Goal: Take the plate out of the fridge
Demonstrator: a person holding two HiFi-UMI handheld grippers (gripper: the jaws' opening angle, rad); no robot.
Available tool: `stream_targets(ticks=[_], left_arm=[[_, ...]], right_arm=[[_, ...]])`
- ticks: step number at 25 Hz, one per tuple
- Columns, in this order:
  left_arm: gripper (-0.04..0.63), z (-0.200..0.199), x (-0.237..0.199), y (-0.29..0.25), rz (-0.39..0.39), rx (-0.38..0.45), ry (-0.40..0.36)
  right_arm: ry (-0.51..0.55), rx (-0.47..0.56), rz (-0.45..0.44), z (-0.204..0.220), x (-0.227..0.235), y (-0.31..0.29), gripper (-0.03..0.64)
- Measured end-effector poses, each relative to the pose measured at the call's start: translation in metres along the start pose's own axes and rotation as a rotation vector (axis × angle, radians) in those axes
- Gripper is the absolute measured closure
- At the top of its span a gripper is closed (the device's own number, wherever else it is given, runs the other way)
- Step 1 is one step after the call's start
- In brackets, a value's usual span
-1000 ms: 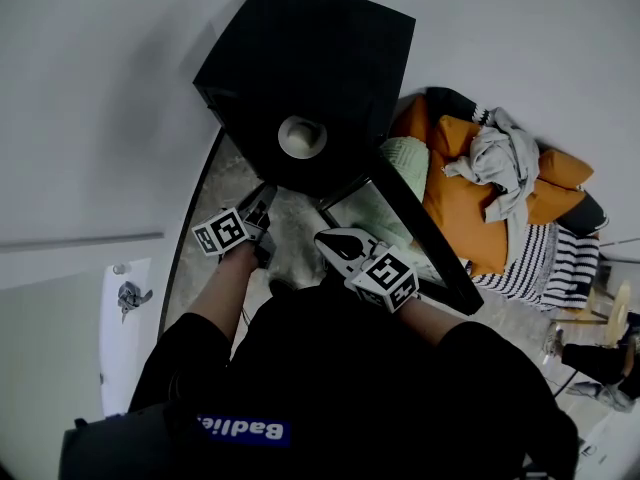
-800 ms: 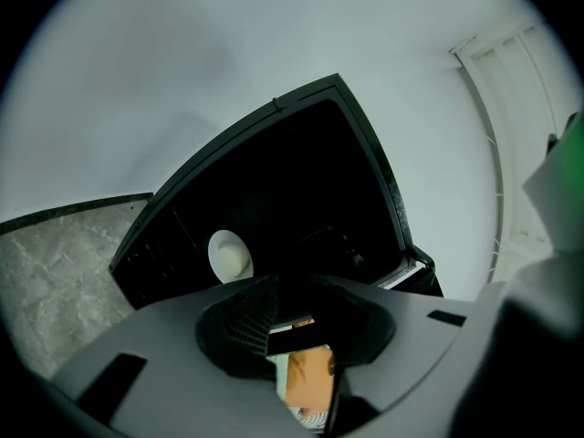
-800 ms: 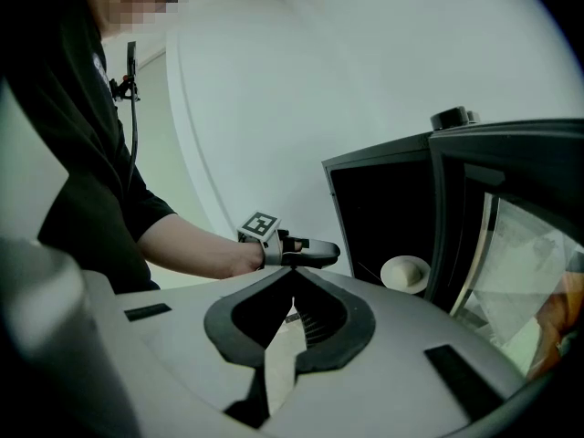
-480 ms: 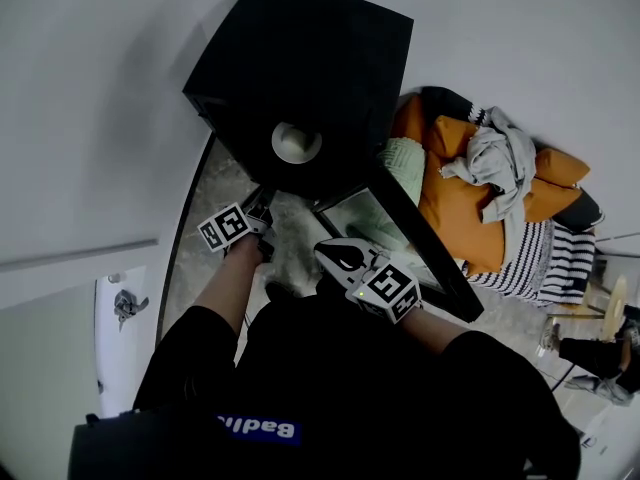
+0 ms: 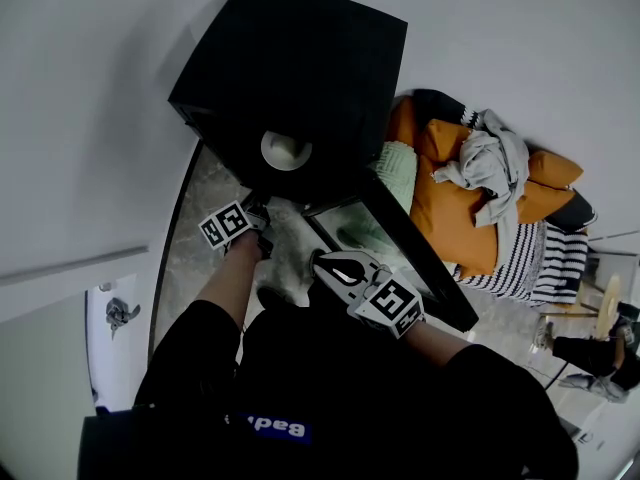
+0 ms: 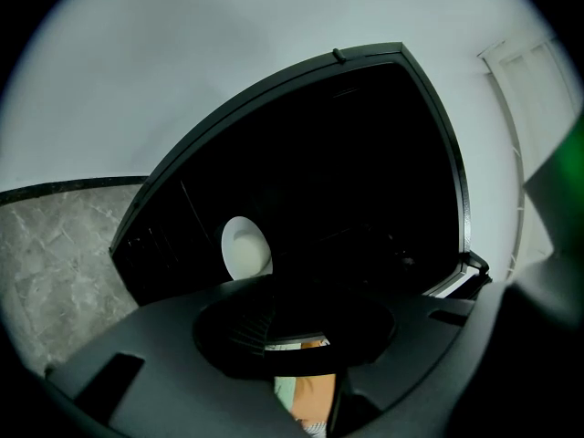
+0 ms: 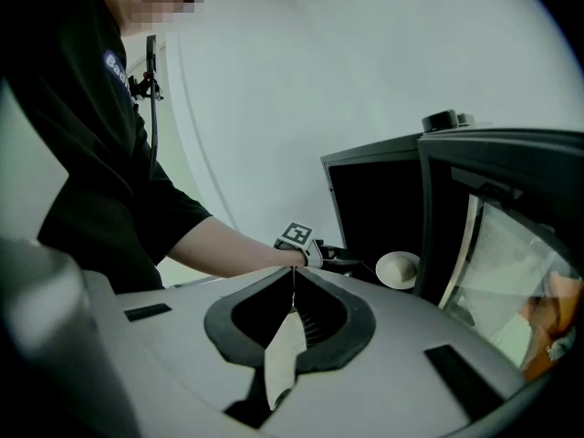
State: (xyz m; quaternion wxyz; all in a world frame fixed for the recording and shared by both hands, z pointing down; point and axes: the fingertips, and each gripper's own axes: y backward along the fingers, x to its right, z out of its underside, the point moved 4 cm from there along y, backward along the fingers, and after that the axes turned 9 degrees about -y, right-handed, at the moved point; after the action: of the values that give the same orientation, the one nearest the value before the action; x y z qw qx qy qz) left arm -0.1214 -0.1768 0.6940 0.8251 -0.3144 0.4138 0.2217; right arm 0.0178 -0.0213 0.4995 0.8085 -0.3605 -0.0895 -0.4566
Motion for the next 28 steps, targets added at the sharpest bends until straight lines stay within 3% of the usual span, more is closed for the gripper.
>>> stream_targets(ticks=[6, 11, 20, 24, 28], left_arm=[[0.488, 0.005, -0.016, -0.015, -0.022, -0.010, 0.004], [0.486, 0.009, -0.031, -0.031, -0.046, 0.013, 0.052], [0.469, 0.007, -0.054, -0.056, -0.067, 0.055, 0.124], [0.469, 0.014, -0.063, -0.069, -0.081, 0.068, 0.168], [0.471, 0.019, -0.073, -0.080, -0.118, 0.073, 0.197]], right_arm=[[-0.010, 0.017, -0.003, -0.010, 0.001, 0.011, 0.604], [-0.027, 0.026, -0.018, -0.018, -0.002, 0.015, 0.604], [-0.033, 0.032, -0.006, 0.001, 0.007, 0.020, 0.604], [-0.067, -0.032, 0.012, 0.010, 0.008, 0.024, 0.604], [-0.073, -0.033, 0.013, 0.021, 0.014, 0.024, 0.604]])
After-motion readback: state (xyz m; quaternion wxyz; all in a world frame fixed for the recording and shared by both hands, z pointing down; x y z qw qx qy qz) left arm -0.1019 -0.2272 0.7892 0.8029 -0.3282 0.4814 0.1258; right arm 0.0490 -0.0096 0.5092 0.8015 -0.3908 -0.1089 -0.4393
